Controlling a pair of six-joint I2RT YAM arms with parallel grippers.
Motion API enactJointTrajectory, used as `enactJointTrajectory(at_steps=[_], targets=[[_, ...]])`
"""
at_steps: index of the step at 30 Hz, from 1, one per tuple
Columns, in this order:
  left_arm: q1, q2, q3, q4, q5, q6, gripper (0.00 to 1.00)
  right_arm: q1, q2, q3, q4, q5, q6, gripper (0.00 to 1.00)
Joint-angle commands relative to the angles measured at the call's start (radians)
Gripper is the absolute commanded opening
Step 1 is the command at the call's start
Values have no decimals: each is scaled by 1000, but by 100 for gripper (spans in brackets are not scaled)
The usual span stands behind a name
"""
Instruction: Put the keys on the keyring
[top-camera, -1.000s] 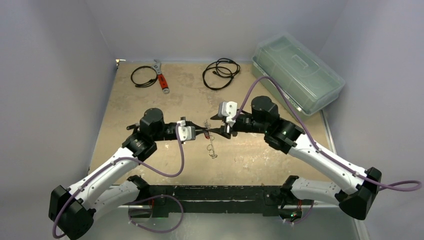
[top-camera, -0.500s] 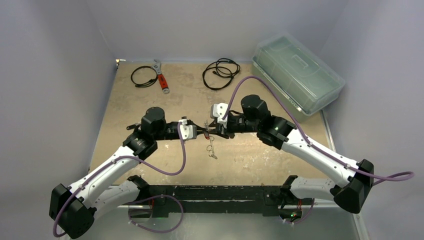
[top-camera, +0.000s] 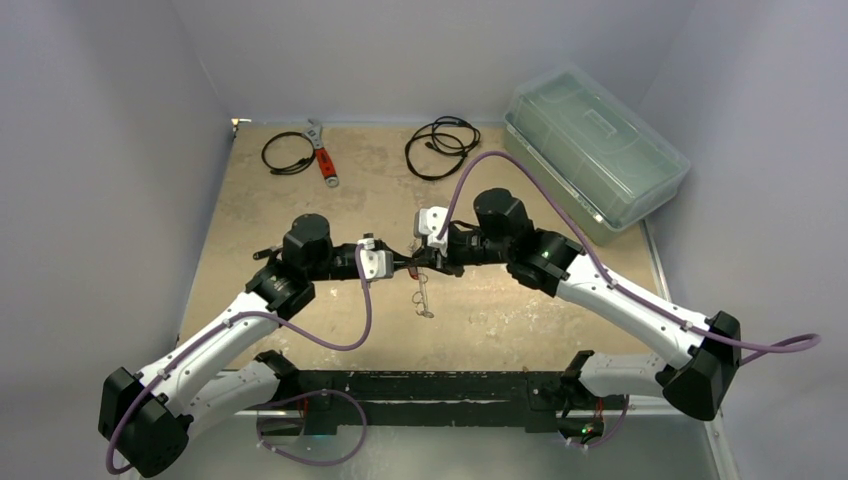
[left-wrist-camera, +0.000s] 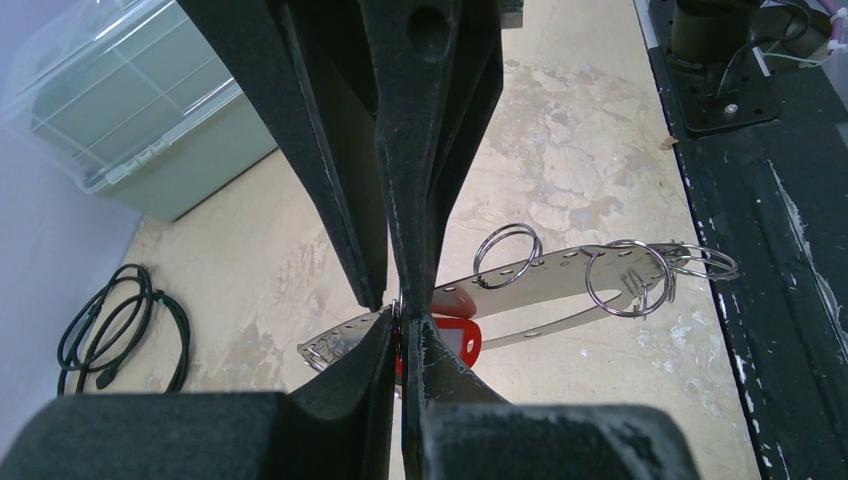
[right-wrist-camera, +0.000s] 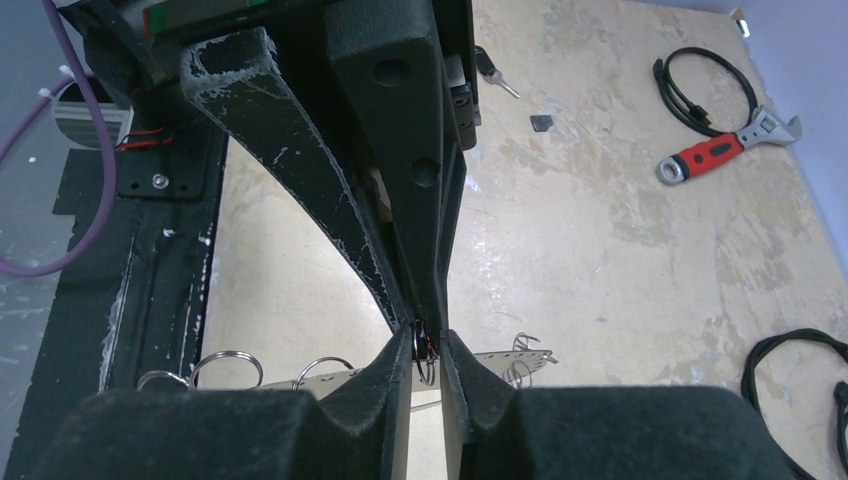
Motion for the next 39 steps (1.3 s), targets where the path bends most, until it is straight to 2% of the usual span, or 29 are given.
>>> enactJointTrajectory(at_steps=[1, 10, 16, 17, 20, 22, 24, 31, 39], targets=[[0, -1, 44, 49, 40, -1, 0, 8, 9, 43, 11, -15, -16, 17], [0, -8, 43, 50, 48, 1, 0, 15, 32, 45, -7, 2, -23, 0], [2, -25, 35, 56, 43, 11, 0, 18, 27, 49, 0, 34, -13, 0], [1, -30, 32, 60, 40, 12, 2, 18, 22, 52, 7, 42, -8, 0], [0, -53, 14, 93, 34, -2, 26, 18, -27, 27, 65, 43, 0, 0], [1, -67, 3, 114, 33, -12, 34, 18, -78, -12, 125, 51, 5, 0], [1, -78, -4, 138, 35, -29, 37, 18, -121, -39, 169, 62, 7, 0], [1, -70, -14, 228, 80, -99, 35, 18, -177, -71, 211, 74, 11, 0], [1, -62, -53, 412, 128, -233, 33, 18, -184, -83, 236, 65, 16, 0]])
